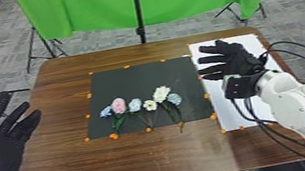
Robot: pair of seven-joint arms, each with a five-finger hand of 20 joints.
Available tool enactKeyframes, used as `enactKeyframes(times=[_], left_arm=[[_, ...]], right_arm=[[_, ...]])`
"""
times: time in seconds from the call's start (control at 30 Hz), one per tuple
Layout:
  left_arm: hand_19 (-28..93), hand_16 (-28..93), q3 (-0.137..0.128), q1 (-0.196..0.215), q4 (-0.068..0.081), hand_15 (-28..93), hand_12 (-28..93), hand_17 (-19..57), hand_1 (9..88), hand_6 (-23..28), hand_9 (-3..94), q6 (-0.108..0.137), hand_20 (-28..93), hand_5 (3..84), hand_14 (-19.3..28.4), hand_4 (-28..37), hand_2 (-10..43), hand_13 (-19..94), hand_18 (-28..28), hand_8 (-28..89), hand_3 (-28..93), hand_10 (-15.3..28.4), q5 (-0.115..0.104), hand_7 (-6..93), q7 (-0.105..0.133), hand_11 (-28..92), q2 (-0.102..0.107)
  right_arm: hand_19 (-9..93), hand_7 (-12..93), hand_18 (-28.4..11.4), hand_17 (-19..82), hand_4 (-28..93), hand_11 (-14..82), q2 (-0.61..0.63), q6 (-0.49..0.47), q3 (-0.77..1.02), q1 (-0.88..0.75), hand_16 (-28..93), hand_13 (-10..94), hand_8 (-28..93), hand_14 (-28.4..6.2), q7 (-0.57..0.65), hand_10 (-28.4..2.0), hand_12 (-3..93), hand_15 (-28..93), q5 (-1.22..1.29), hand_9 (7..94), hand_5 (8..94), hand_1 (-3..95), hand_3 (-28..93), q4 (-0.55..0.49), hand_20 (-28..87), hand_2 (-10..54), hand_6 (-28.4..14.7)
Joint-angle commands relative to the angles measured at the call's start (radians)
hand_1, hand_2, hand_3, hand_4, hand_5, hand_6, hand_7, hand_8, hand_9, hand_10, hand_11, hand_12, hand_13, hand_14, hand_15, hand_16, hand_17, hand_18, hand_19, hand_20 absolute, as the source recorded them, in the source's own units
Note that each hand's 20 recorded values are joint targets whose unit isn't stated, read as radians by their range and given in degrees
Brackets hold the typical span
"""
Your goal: Arrange flowers
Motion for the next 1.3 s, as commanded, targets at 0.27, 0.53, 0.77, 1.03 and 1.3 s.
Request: enactKeyframes(times=[0.27, 0.53, 0.77, 1.03, 1.3], left_arm=[[54, -7, 0.006, 0.000, -0.004, 47, 13, -9.6, 17.5, 3.2, 28.2, 0.017, 10, 27.3, 26.3, -28.3, 6.4, 22, 27.1, -11, 77, 17.3, -0.004, 15.2, -0.012, 21, -0.006], [55, -7, 0.014, -0.013, -0.004, 51, 13, -9.0, 17.9, 3.3, 29.9, 0.015, 11, 27.9, 27.7, -28.3, 6.0, 24, 27.4, -10, 77, 18.2, -0.003, 14.8, -0.022, 22, -0.008], [55, -8, 0.011, -0.013, -0.007, 50, 13, -9.0, 17.9, 3.4, 30.0, 0.010, 10, 28.1, 27.3, -28.3, 6.1, 24, 27.2, -10, 77, 18.3, 0.000, 14.7, -0.026, 23, -0.011], [55, -8, 0.022, -0.020, -0.007, 51, 13, -9.7, 17.7, 3.6, 29.6, 0.015, 11, 27.6, 27.4, -28.3, 6.3, 23, 27.1, -11, 77, 18.5, 0.001, 15.4, -0.025, 24, -0.010], [55, -9, 0.021, -0.028, -0.005, 51, 12, -9.7, 17.8, 3.7, 29.6, 0.011, 11, 27.7, 27.5, -28.3, 6.4, 23, 27.1, -11, 77, 18.5, 0.002, 15.6, -0.034, 24, -0.008]], right_arm=[[53, 16, -26.9, 4, -28, 9.8, -0.008, -0.007, 0.016, -0.003, 13, 41, -13, -18.5, 0.005, -12.7, 12.8, 33, -0.015, 49.0, 45.3, 17.5, 76, -0.007, 10, 2.7, 1.2], [53, 16, -26.8, 4, -28, 9.8, -0.010, -0.001, 0.017, -0.004, 13, 41, -13, -18.6, 0.012, -12.6, 12.8, 33, -0.014, 49.3, 45.6, 17.5, 76, -0.009, 10, 3.0, 1.2], [53, 16, -26.7, 4, -28, 9.9, -0.010, 0.005, 0.012, -0.005, 13, 41, -13, -18.6, 0.014, -12.7, 12.8, 33, -0.023, 49.4, 45.8, 17.4, 76, -0.009, 11, 3.2, 1.0], [53, 16, -26.5, 4, -28, 9.9, -0.010, 0.014, 0.007, -0.003, 13, 41, -13, -18.6, 0.015, -12.7, 12.8, 34, -0.013, 49.6, 45.9, 17.3, 76, -0.009, 11, 3.3, 1.1], [53, 16, -26.2, 4, -28, 10.0, -0.008, 0.016, 0.005, -0.008, 13, 41, -13, -18.5, 0.011, -12.8, 12.8, 34, 0.003, 49.8, 46.0, 17.3, 76, -0.011, 11, 3.5, 1.0]])
